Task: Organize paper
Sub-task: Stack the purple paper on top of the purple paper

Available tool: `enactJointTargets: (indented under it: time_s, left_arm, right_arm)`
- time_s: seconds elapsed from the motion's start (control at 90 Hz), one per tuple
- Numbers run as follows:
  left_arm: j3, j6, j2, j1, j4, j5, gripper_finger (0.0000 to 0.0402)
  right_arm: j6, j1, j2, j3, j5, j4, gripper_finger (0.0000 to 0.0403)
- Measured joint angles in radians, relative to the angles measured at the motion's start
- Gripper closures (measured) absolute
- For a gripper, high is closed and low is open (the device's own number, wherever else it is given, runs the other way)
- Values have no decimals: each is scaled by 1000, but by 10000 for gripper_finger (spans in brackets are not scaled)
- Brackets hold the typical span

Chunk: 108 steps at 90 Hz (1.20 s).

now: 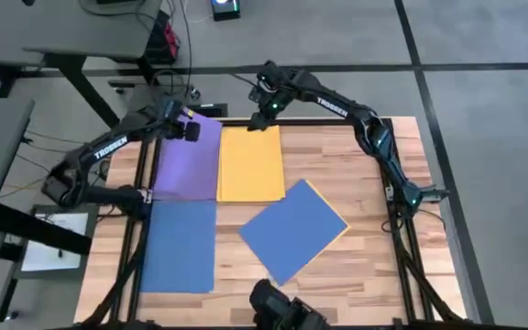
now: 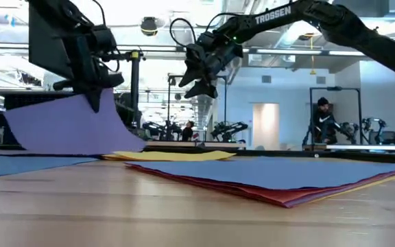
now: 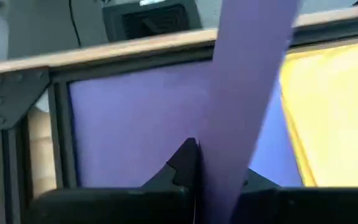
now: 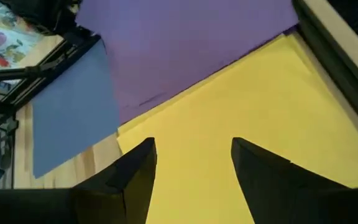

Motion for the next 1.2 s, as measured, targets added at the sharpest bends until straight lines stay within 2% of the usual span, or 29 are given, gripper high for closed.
enactJointTargets:
  time_s: [0.2,0.622,0.944,1.2]
  left_arm:
    - [-1,1,50,1,-24,-17,401]
    - [-1,56,60,11,-43,-26,400]
    - [29,98,59,11,-107,-10,326]
    - [77,109,59,10,-189,6,318]
  right_arm:
    - [-7,8,0,0,0,-5,205]
    - [-13,7,0,0,3,-5,205]
    - [-14,8,0,0,3,-22,205]
    - [-30,21,1,0,-8,-28,205]
